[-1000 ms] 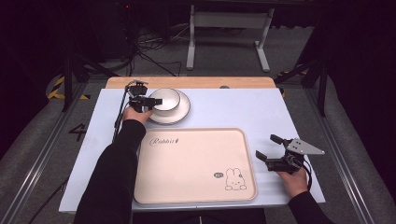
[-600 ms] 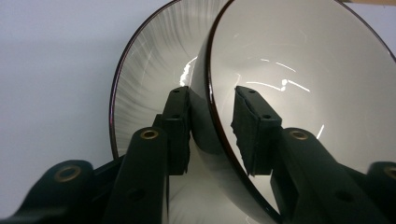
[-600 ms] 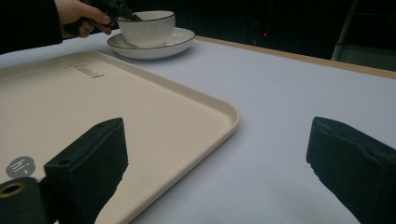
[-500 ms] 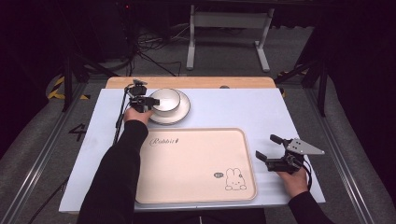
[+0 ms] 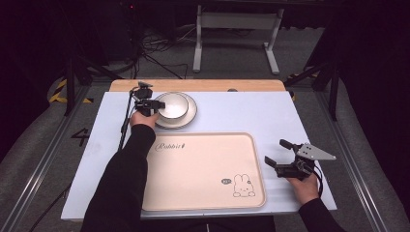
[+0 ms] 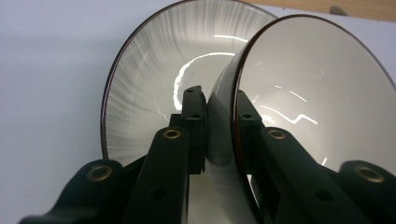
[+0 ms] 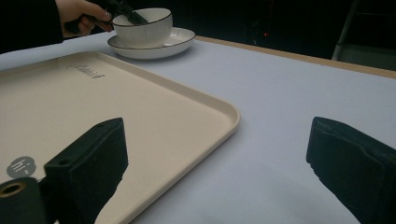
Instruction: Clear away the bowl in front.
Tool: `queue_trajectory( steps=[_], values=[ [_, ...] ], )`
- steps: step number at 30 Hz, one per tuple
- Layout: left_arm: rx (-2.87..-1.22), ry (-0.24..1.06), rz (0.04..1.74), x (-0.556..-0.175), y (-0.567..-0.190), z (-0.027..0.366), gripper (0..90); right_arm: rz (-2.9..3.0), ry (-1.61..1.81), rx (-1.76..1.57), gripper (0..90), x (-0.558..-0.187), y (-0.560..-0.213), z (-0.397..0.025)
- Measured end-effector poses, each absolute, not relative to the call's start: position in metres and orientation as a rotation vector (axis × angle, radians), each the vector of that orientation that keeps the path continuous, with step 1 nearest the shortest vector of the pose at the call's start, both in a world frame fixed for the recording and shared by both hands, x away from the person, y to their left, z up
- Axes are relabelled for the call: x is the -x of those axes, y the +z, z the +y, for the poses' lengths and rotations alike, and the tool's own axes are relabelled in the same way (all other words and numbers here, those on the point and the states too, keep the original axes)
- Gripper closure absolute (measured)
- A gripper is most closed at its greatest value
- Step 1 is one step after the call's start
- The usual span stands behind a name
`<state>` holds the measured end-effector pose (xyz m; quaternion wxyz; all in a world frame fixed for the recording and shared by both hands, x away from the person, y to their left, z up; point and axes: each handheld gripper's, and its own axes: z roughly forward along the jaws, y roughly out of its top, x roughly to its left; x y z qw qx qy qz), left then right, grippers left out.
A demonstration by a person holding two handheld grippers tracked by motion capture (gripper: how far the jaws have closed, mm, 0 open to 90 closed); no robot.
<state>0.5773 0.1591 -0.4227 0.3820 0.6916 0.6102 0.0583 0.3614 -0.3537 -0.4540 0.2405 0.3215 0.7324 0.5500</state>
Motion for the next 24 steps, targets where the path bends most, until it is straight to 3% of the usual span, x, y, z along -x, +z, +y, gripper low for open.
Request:
queue_trajectory(
  steps=[24],
  values=[
    [-1.756, 0.178, 1.49, -0.563, -0.391, 0.155, 79.6, 2.004, 1.506, -0.879, 6.0, -0.362, -0.454, -0.354]
  ],
)
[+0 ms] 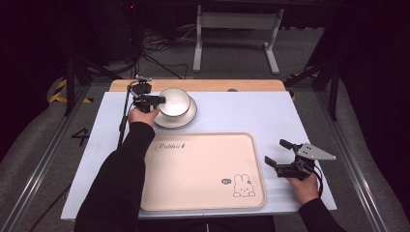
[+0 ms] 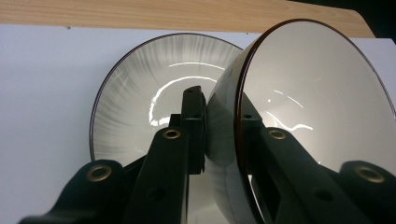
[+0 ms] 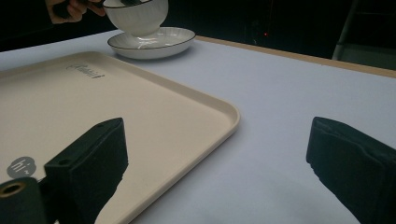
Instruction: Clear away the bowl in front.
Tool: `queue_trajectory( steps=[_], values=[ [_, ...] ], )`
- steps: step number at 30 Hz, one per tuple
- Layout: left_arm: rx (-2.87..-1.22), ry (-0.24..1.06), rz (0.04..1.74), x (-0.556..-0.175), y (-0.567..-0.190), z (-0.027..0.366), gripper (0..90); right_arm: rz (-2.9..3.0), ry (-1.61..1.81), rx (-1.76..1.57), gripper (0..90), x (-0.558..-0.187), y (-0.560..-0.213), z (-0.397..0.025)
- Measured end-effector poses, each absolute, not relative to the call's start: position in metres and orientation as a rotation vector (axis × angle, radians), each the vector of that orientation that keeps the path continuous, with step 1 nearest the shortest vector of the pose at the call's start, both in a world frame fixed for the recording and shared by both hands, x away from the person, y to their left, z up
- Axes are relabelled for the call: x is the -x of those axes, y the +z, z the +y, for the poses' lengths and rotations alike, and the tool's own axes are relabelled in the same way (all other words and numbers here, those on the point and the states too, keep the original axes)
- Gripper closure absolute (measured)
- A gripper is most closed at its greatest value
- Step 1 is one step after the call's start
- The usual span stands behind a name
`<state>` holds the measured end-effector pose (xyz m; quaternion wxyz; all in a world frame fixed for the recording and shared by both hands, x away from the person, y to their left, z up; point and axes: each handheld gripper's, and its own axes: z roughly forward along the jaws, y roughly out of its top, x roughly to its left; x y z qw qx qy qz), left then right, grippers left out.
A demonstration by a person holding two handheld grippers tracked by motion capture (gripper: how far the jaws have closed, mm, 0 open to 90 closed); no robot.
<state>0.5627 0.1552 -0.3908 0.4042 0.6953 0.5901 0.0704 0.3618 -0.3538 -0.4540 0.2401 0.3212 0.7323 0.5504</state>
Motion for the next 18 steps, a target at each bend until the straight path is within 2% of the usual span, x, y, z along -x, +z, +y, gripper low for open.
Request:
queue_trajectory(
  steps=[11, 18],
  values=[
    [-1.774, 0.186, 1.46, -0.554, -0.381, 0.153, 79.4, 2.005, 1.508, -0.878, 6.0, -0.362, -0.454, -0.354],
    [-1.814, 0.17, 1.382, -0.539, -0.372, 0.145, 79.4, 2.006, 1.507, -0.879, 6.0, -0.362, -0.454, -0.354]
  ],
)
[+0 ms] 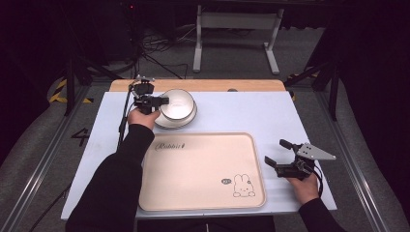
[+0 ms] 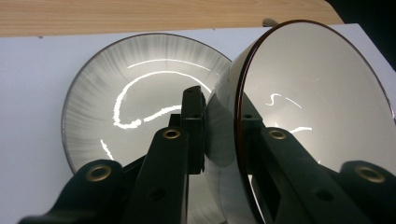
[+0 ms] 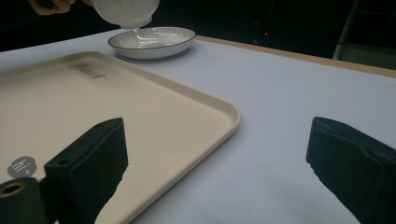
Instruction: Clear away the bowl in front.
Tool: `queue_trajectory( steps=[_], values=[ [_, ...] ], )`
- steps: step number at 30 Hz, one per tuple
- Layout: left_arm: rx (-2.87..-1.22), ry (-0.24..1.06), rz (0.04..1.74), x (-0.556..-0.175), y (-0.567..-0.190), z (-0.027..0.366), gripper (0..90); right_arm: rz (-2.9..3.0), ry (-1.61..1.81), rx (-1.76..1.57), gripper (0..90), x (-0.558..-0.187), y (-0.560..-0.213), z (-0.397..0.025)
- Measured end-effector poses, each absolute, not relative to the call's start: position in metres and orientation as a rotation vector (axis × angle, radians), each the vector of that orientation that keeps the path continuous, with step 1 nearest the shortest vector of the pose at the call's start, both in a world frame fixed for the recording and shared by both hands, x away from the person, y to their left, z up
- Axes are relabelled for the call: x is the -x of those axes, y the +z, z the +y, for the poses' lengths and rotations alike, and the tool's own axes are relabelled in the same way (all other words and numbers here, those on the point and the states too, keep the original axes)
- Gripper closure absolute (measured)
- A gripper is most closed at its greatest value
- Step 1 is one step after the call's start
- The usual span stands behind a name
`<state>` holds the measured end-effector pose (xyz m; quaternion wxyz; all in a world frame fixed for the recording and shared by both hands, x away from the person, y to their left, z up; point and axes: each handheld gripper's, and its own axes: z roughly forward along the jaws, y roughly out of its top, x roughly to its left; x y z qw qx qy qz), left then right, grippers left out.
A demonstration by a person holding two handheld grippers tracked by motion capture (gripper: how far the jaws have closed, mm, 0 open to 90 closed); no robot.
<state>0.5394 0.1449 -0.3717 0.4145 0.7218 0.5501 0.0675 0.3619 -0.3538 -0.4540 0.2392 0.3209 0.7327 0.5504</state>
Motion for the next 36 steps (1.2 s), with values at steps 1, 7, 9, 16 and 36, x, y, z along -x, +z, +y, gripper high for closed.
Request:
queue_trajectory(
  steps=[1, 7, 9, 16, 36],
  values=[
    [-1.823, 0.168, 1.371, -0.537, -0.37, 0.144, 79.4, 2.006, 1.507, -0.879, 6.0, -0.362, -0.454, -0.354],
    [-1.857, 0.147, 1.32, -0.527, -0.364, 0.137, 78.9, 2.007, 1.506, -0.881, 6.0, -0.362, -0.454, -0.354],
    [-1.868, 0.137, 1.299, -0.524, -0.362, 0.135, 78.9, 2.007, 1.505, -0.881, 6.0, -0.362, -0.454, -0.354],
    [-1.901, 0.107, 1.221, -0.509, -0.354, 0.124, 78.9, 2.008, 1.506, -0.878, 6.0, -0.362, -0.454, -0.354],
    [-1.943, 0.067, 1.062, -0.472, -0.344, 0.106, 77.9, 2.008, 1.507, -0.877, 6.0, -0.362, -0.454, -0.354]
  ],
)
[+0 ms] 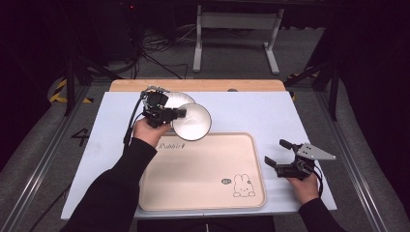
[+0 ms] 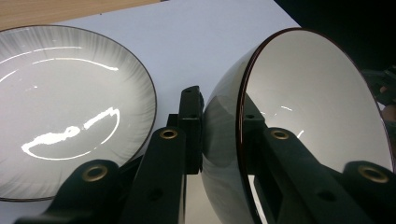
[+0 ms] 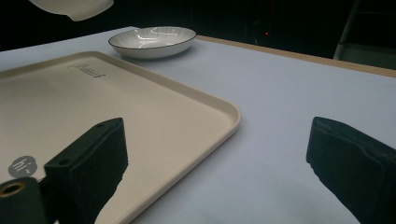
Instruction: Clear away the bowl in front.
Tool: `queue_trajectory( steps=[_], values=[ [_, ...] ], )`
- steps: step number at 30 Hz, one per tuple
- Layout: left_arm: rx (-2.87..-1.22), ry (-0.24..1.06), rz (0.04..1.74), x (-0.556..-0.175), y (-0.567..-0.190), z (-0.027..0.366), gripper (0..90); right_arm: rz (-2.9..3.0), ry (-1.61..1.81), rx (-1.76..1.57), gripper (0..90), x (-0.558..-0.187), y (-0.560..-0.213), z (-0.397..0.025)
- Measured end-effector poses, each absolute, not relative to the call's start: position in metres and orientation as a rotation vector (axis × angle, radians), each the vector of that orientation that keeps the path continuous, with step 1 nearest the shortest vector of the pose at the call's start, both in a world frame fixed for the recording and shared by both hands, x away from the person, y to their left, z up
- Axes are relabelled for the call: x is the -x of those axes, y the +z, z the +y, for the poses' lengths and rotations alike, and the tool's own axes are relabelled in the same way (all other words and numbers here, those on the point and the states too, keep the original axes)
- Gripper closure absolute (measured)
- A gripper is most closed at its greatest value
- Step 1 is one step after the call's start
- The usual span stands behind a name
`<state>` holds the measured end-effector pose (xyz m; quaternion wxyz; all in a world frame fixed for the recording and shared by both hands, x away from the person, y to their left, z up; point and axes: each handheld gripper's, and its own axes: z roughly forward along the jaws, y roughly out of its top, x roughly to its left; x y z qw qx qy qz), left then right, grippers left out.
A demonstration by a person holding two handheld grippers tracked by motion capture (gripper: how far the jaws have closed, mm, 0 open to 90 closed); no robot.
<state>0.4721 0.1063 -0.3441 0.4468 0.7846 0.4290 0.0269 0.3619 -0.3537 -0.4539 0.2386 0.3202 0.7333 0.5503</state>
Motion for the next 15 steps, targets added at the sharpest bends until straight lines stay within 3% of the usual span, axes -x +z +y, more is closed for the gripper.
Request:
queue_trajectory(
  steps=[15],
  values=[
    [-2.011, 0.035, 0.989, -0.453, -0.352, 0.092, 78.1, 2.01, 1.508, -0.875, 6.0, -0.362, -0.454, -0.354]
  ],
)
